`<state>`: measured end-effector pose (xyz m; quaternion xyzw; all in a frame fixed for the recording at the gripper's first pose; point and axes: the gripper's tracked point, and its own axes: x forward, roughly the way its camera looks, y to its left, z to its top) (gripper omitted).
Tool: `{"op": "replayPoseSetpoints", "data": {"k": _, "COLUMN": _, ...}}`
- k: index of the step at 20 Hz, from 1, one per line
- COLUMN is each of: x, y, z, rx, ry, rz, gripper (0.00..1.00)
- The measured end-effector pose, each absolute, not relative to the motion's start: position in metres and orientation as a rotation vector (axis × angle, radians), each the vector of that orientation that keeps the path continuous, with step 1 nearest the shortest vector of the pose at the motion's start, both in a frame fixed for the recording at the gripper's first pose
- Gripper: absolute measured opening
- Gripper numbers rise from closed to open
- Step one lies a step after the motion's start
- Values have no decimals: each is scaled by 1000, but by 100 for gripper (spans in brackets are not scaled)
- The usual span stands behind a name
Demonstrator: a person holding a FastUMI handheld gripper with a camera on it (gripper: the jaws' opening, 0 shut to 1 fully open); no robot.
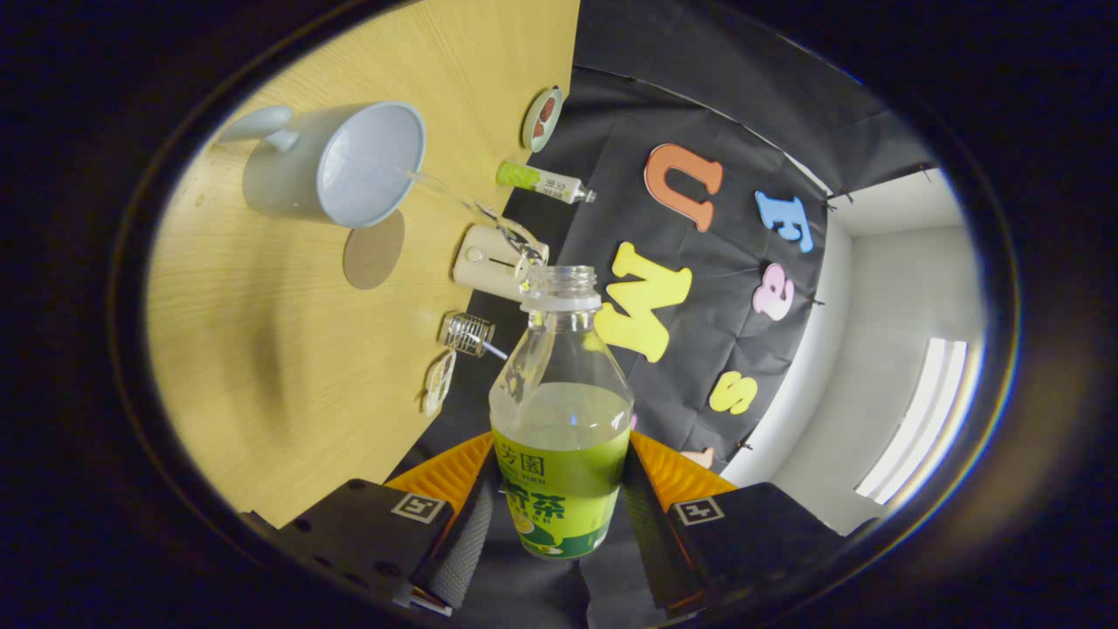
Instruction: Take the bottle from table, then pour the juice into the cup, finally place the bottle on the coaster
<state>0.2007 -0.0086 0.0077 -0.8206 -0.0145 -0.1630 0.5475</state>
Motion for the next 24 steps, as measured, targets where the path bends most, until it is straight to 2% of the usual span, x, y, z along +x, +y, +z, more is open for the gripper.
{"op": "replayPoseSetpoints", "data": {"k": 24, "x": 201, "y": -7, "z": 38, "rx": -2046, "ry": -139, "rz": -475, "gripper": 80}}
